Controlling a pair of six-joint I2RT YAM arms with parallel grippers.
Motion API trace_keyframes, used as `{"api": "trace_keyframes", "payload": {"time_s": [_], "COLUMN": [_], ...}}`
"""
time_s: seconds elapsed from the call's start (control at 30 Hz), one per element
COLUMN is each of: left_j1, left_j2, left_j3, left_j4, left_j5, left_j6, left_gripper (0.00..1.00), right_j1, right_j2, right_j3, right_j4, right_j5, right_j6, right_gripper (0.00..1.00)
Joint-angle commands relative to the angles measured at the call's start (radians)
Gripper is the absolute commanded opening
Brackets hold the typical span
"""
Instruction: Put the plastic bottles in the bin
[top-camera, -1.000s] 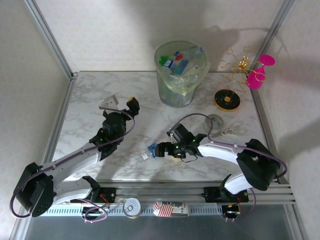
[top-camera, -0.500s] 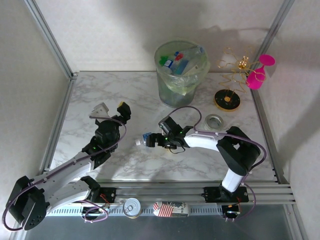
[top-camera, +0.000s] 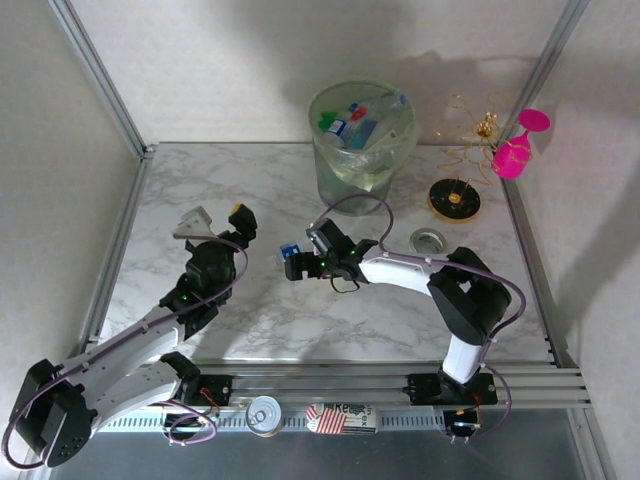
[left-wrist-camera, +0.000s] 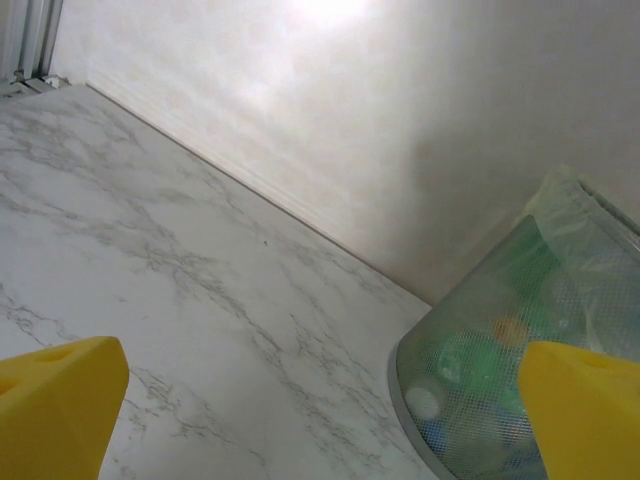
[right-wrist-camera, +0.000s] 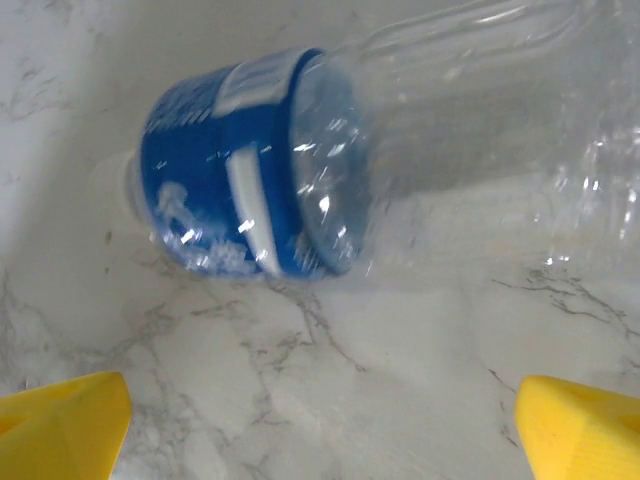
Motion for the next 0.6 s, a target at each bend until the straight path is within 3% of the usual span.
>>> {"api": "trace_keyframes", "payload": {"time_s": [0.0,0.13,0.27,0.57], "left_j1": [0.013,0.023,0.028,0.035], "left_j2": [-0.030,-0.042,-0.052,-0.086], "left_j3": [-0.017,-0.018,-0.017,-0.017], "left_j4": [-0.020,-0.007,-0.003,-0.046], "left_j5": [-0.037,-0.050,-0.054,-0.050], "left_j6": [-0.004,0.000,0.003,-0.013], "left_gripper": [1.00,1.00,1.00,1.00], "right_j1": [0.005,0.005,0.002,-0.061], "right_j2": [-0.054,0.004,0.105,0.392], "right_j3": [0.096,0.195,0.301,0.614], "right_j4": [-0.060,-0.074,-0.042,-0.079], "right_j5": [-0.008,0.083,0.092,-0.117], "right_j6": [-0.175,-0.337,-0.527,-0.776], "right_gripper": [0.99,0.99,0.99,0.99]}}
